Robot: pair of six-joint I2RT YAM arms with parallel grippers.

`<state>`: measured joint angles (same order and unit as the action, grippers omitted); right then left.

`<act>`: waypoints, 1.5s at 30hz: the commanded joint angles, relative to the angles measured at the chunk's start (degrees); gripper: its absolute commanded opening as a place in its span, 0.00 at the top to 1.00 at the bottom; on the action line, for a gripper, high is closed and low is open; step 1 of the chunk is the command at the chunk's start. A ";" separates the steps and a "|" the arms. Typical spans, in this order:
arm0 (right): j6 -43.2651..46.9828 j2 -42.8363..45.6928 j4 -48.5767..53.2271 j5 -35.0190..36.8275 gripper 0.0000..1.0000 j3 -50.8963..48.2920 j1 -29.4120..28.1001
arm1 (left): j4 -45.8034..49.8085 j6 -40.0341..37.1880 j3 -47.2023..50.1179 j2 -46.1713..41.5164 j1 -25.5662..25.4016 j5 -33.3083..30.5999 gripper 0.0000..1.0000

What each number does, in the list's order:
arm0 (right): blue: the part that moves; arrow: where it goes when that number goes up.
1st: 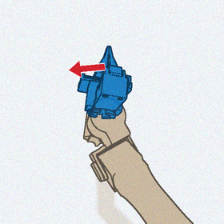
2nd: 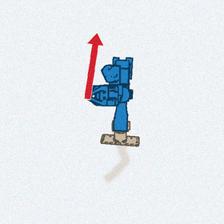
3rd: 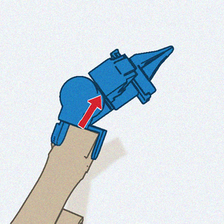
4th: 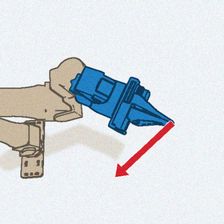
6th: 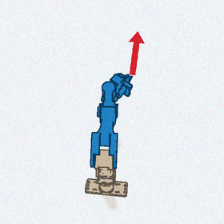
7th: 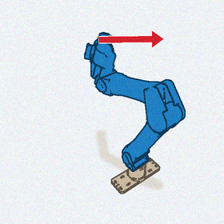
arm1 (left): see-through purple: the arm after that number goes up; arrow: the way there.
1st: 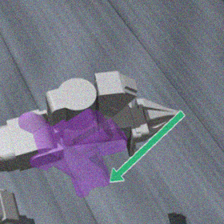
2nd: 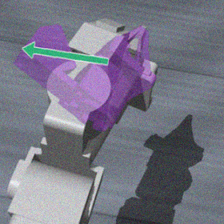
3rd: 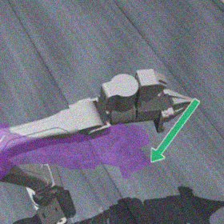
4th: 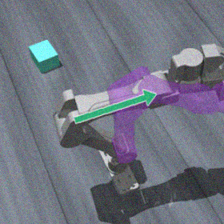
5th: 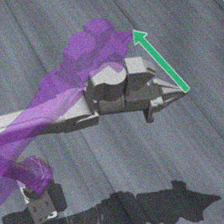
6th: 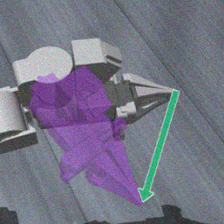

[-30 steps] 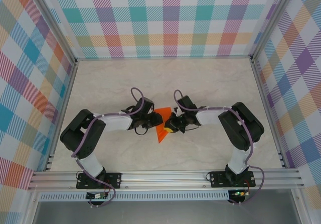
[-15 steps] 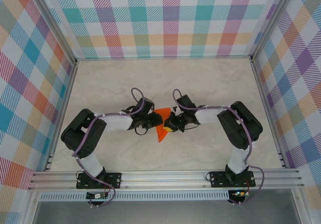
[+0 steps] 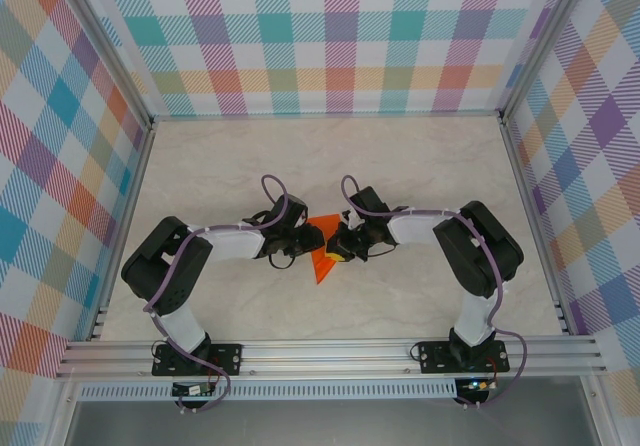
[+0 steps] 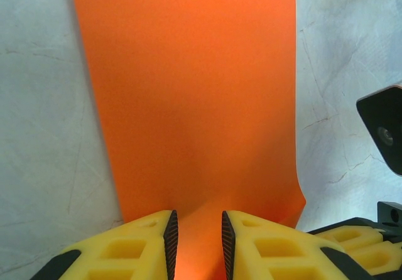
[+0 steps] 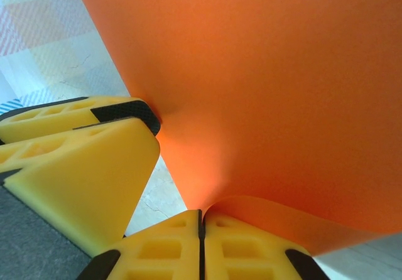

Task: Fold a paper plane with a square sheet of paper (pick it up from the middle)
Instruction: Third fold the triangle at the center of the table.

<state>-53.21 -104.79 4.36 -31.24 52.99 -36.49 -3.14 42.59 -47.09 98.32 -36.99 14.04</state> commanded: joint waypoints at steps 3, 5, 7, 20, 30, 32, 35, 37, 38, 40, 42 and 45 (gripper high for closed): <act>2.52 -2.03 1.62 -1.59 0.92 1.84 -0.77 | -0.11 -0.11 0.07 0.20 -0.18 0.99 0.73; 2.75 -2.34 1.87 -1.70 0.92 2.20 -0.86 | -0.12 -0.10 0.01 0.20 -0.18 1.12 0.73; 2.93 -2.63 2.11 -1.70 0.92 2.38 -0.89 | -0.12 -0.06 0.13 0.29 -0.14 1.15 0.73; 3.29 -3.92 2.45 -1.36 0.92 2.90 -1.04 | -0.20 0.00 0.22 0.05 -0.18 1.07 0.73; 3.55 -4.72 2.67 -0.95 0.92 2.92 -1.04 | 1.57 0.42 0.54 -2.70 -0.18 -1.23 0.73; 3.58 -4.98 2.74 -1.01 0.91 2.99 -1.05 | 2.54 0.54 0.90 -3.91 -0.18 -2.63 0.73; 3.56 -5.33 2.82 -1.00 0.89 3.08 -1.04 | 4.35 0.81 1.33 -5.80 -0.18 -4.58 0.73; 3.64 -5.42 2.87 -0.96 0.86 3.08 -1.04 | 4.62 0.90 2.18 -6.92 -0.17 -4.99 0.73; 3.72 -5.43 2.90 -0.99 0.85 3.08 -1.04 | 4.71 1.05 2.63 -7.53 -0.19 -5.15 0.73; 3.81 -5.44 3.11 -0.84 0.82 3.16 -1.04 | 4.79 1.18 3.45 -8.54 -0.18 -5.22 0.73; 3.91 -5.51 3.19 -0.84 0.81 3.17 -1.04 | 4.61 1.27 4.46 -9.62 -0.18 -4.93 0.73; 4.04 -5.58 3.37 -0.84 0.82 3.34 -1.04 | 4.34 0.83 5.40 -10.67 -0.18 -4.22 0.73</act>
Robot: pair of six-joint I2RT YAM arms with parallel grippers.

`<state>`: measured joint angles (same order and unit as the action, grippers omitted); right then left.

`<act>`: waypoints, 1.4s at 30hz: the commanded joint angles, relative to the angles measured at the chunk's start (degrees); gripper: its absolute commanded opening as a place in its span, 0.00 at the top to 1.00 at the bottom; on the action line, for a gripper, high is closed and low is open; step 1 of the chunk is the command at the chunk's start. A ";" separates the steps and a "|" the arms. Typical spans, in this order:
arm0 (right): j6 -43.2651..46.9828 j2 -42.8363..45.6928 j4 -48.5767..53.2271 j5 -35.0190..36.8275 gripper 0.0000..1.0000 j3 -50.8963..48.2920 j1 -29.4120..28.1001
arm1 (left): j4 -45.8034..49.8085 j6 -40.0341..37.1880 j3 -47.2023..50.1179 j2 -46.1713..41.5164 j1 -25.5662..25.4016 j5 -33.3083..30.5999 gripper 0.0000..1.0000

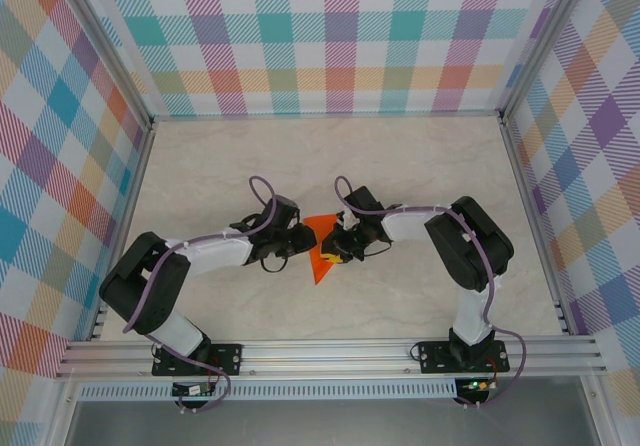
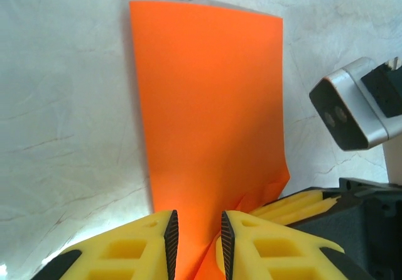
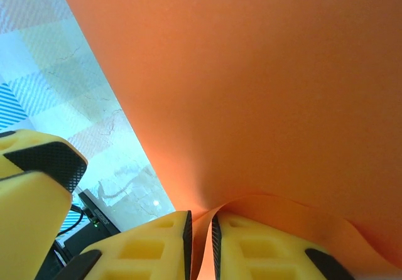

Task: Fold a paper plane with a square sheet of paper (pick it up from the middle)
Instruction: Third fold the triangle at the center of the table.

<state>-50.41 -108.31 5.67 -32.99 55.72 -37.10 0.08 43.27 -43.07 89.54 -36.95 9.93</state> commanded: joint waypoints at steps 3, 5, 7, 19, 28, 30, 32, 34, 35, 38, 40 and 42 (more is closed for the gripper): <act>1.28 -2.17 2.26 1.02 0.82 0.71 -0.42 | -0.44 -1.09 2.46 -2.52 -0.23 2.44 0.73; 1.21 -2.25 2.33 1.07 0.82 0.70 -0.43 | -1.79 -2.95 3.05 -2.72 -0.45 4.63 0.73; 1.20 -2.34 2.37 1.08 0.82 0.70 -0.43 | -2.92 -5.52 3.72 -3.17 -1.05 5.73 0.72; 0.93 -2.78 2.76 0.89 0.78 0.88 -0.43 | -6.24 -19.73 4.73 -1.73 -4.88 5.71 0.68; 0.84 -2.76 3.26 1.03 0.68 0.97 -0.39 | -9.63 -18.08 8.44 -3.83 -4.95 -0.82 0.70; 0.78 -2.78 3.23 1.14 0.66 0.92 -0.43 | -9.38 -16.50 9.26 -5.26 -4.88 -2.94 0.70; 0.57 -2.78 3.13 1.18 0.66 0.88 -0.43 | -8.97 -15.28 9.62 -6.29 -4.88 -3.80 0.71; 0.47 -2.78 3.20 1.33 0.65 0.79 -0.43 | -8.87 -14.34 9.96 -6.72 -4.80 -3.79 0.72; 0.33 -2.78 3.19 1.30 0.65 0.71 -0.43 | -8.98 -13.90 10.15 -6.81 -4.80 -3.66 0.73; -0.01 -2.78 2.95 1.52 0.65 0.46 -0.35 | -9.39 -12.73 11.14 -7.16 -4.80 -4.36 0.73; -0.12 -2.73 2.90 1.53 0.64 0.37 -0.34 | -9.61 -11.84 11.84 -7.59 -4.56 -5.32 0.74; -0.12 -2.78 2.80 1.52 0.63 0.28 -0.32 | -10.07 -10.97 12.69 -8.13 -4.04 -5.44 0.74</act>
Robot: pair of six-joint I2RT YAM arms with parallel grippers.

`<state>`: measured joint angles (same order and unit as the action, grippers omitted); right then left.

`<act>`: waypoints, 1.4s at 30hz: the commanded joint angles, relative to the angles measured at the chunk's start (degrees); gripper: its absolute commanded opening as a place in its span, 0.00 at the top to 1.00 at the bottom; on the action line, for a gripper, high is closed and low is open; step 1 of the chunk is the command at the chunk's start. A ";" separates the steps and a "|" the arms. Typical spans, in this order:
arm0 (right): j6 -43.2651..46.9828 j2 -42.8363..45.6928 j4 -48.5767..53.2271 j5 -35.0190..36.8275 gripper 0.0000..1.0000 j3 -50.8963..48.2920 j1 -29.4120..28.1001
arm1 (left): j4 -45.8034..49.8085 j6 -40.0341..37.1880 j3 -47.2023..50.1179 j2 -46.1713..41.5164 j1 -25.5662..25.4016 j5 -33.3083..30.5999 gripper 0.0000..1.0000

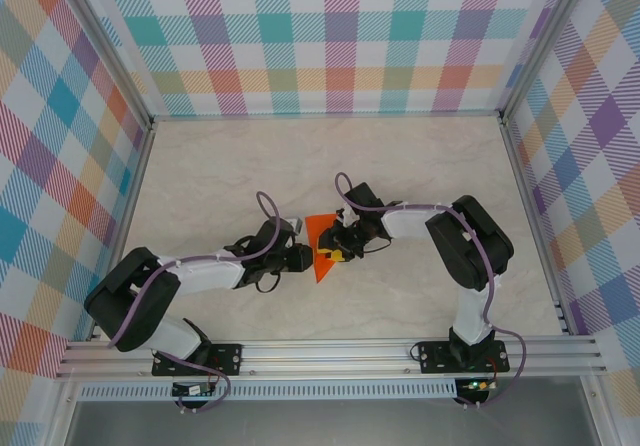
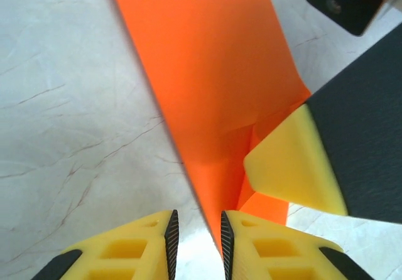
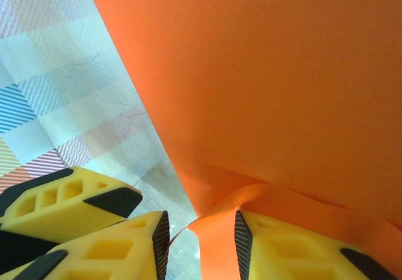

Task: Fold a paper plane with a square sheet of paper (pick it up from the middle)
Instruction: Third fold the triangle at the center of the table.

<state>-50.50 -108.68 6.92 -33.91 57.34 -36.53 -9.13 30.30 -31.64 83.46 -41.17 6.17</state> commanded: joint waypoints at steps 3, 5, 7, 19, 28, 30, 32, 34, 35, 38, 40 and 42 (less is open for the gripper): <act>0.10 -2.25 1.60 2.44 0.57 -1.48 -0.91 | -0.98 2.80 1.67 -2.68 0.73 -1.27 0.73; 0.06 -2.17 1.65 2.53 0.56 -1.53 -0.91 | -0.98 3.31 1.67 -2.64 1.07 -0.85 0.73; 0.07 -2.15 1.67 2.60 0.57 -1.53 -0.91 | -1.07 3.82 1.58 -2.38 1.34 -0.23 0.73; 0.31 -2.45 2.05 2.90 0.79 -2.01 -0.96 | -4.08 8.11 -1.42 2.42 4.69 10.15 0.67; 0.40 -2.33 1.79 2.71 0.85 -2.15 -0.84 | -3.02 8.02 -5.16 7.00 5.31 11.26 0.64; 0.47 -2.32 1.71 2.59 0.86 -2.15 -0.83 | -3.18 7.97 -5.40 7.78 5.40 11.10 0.64; 0.48 -2.30 1.76 2.60 0.88 -2.10 -0.81 | -3.18 7.94 -5.79 8.32 5.51 10.99 0.64; 0.49 -2.23 1.64 2.56 0.89 -2.30 -0.82 | -2.14 7.61 -6.37 8.73 5.49 10.08 0.65; 0.54 -2.29 1.61 2.62 0.90 -2.32 -0.82 | -1.43 7.45 -6.73 8.90 5.49 9.41 0.65; 0.58 -2.32 1.43 2.49 0.91 -2.58 -0.80 | -0.37 7.06 -7.59 9.50 5.53 8.75 0.65; 0.59 -2.23 1.31 2.45 0.91 -2.80 -0.75 | -0.28 7.04 -8.05 10.11 5.58 9.18 0.65; 0.58 -2.23 1.02 2.30 0.91 -3.07 -0.73 | -0.44 7.05 -8.42 10.83 5.57 9.94 0.65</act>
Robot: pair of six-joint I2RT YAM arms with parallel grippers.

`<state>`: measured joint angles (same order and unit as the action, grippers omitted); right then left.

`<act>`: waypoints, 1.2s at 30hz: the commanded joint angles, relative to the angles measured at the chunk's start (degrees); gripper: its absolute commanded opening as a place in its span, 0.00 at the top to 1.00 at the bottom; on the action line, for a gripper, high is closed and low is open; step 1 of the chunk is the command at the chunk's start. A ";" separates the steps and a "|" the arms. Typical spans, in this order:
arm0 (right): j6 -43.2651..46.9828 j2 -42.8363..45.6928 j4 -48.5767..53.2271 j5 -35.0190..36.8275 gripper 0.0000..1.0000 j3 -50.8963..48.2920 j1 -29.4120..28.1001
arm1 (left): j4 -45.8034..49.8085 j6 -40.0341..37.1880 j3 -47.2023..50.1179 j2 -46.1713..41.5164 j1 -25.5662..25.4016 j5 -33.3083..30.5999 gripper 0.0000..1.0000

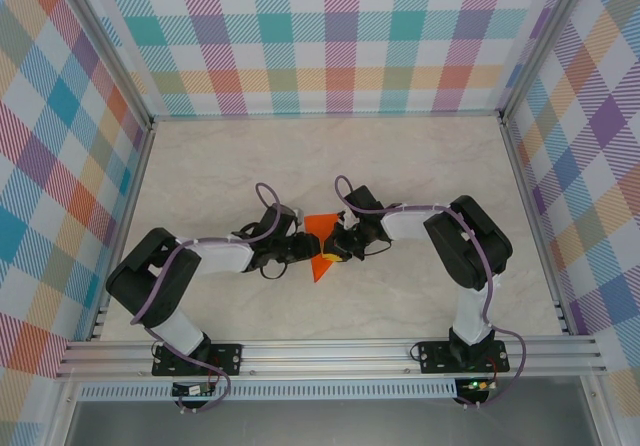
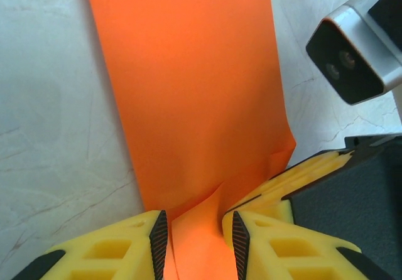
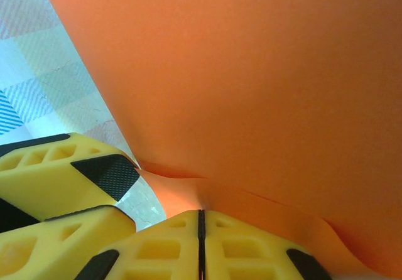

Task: Fold a paper plane with a square sheet of paper (pick it up from the middle)
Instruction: Third fold the triangle at the center of the table.

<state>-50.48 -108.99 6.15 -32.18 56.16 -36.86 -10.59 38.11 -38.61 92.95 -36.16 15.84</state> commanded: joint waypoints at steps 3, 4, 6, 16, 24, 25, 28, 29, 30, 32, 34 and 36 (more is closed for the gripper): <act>0.64 -1.93 1.67 0.54 0.91 -2.02 -0.32 | 1.14 -0.93 -1.99 2.18 0.61 0.69 0.65; 0.65 -1.93 1.59 0.54 0.91 -2.09 -0.31 | 1.41 -1.07 -2.19 2.40 0.57 0.55 0.65; 0.62 -1.93 1.66 0.54 0.91 -2.11 -0.23 | 2.25 -1.44 -2.70 2.74 0.57 0.12 0.65; 0.65 -2.02 1.50 0.53 0.92 -2.11 -0.10 | 1.49 -2.91 -3.35 3.53 0.57 5.29 0.69; 0.65 -2.10 1.50 0.57 0.92 -2.11 -0.05 | 4.77 -4.51 -2.92 3.04 0.63 4.27 0.73; 0.59 -2.11 1.49 0.57 0.91 -2.11 -0.05 | 5.18 -4.70 -2.96 2.94 0.57 3.88 0.74; 0.56 -2.10 1.50 0.54 0.91 -2.02 -0.05 | 5.89 -5.15 -2.99 2.97 0.57 3.15 0.77; 0.56 -2.04 1.49 0.53 0.91 -2.02 -0.05 | 5.80 -5.24 -2.97 3.02 0.57 3.23 0.78; 0.57 -2.02 1.51 0.47 0.91 -1.98 -0.05 | 5.91 -5.31 -2.98 3.11 0.57 3.21 0.79; 0.56 -1.76 1.52 0.45 0.91 -1.85 -0.05 | 6.29 -5.40 -3.13 3.29 0.61 2.69 0.80; 0.56 -1.53 1.50 0.29 0.91 -1.52 -0.06 | 6.63 -5.64 -3.18 3.36 0.57 2.12 0.82; 0.58 -1.17 1.44 -0.13 0.91 -1.17 -0.05 | 6.85 -5.76 -3.24 3.28 0.57 1.63 0.84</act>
<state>-50.28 -108.99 5.63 -32.62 55.90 -36.75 -6.28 33.61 -41.10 95.64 -35.68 18.70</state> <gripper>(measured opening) 0.086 0.166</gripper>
